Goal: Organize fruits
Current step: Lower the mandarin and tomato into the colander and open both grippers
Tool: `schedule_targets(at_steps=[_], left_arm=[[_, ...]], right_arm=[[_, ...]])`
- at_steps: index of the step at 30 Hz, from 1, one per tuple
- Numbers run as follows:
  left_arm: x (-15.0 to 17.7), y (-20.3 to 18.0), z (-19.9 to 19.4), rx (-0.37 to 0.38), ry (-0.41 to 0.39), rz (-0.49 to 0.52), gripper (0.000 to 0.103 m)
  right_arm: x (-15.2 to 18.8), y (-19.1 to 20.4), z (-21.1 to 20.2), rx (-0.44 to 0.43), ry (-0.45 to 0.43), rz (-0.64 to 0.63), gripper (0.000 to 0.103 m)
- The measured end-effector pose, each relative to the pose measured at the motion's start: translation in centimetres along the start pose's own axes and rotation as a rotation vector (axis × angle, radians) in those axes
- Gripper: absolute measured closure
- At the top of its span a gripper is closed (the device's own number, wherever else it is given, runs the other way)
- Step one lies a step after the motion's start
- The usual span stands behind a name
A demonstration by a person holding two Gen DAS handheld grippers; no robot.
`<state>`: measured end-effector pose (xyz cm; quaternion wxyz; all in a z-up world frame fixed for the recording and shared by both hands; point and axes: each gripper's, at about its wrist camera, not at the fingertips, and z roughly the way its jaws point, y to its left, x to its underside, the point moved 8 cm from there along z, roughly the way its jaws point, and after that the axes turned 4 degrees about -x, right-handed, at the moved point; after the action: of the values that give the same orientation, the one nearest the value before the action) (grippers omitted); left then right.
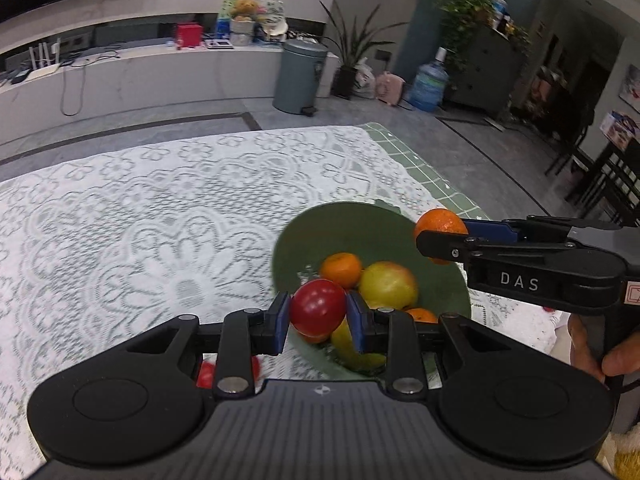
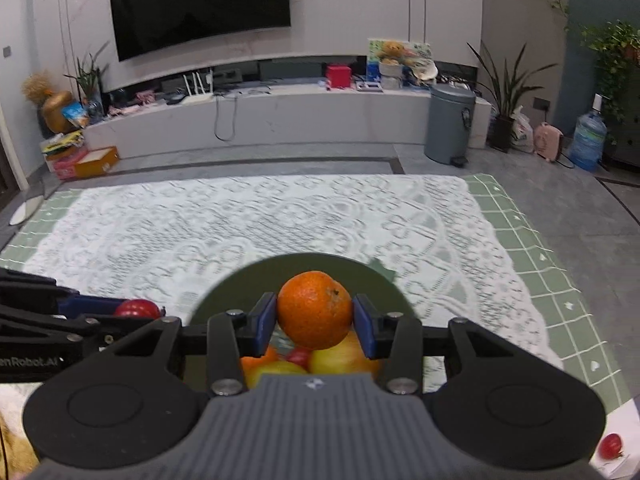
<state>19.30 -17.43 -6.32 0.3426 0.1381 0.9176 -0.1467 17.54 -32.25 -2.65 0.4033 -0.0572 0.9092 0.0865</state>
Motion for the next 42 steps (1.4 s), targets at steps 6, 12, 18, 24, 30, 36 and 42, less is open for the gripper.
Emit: schedule_targets(at_steps=[6,12,18,24,30,36,42], left_arm=[[-0.3,-0.7,2.5,0.044,0.037,0.014,0.069],[-0.8,-1.0,4.5,0.019,0.054,0.068,0.069],[-1.0,-1.4,6.0,-0.027,0.073,0.194,0.069],[-0.7,-2.0,7.6,-0.038,0.107,0.304,0.069],[-0.2,-2.3,8.9,-0.044,0.128,0.398,0.069],[0.4,-1.4,9.3,-0.039,0.14,0.398,0.069],[0.2,-1.3,9.1,-0.036,0.122,0.392,0.069]], right_arm=[[0.5,-1.7,1.4,0.006,0.046,-0.023,0.064],[0.6,-1.8,3.3,-0.04,0.079,-0.032,0.064],[0.2,-2.1,6.2,-0.109,0.126,0.053,0.064],[0.3,-1.6,8.5,-0.176,0.173,0.115,0.064],[0.6,-1.3,10.0,-0.253,0.216,0.212,0.064],[1.3,-1.0,11.3,-0.291,0.261,0.268,0.064],[1.4,-0.9,11.5,-0.311,0.268,0.3,0.063]])
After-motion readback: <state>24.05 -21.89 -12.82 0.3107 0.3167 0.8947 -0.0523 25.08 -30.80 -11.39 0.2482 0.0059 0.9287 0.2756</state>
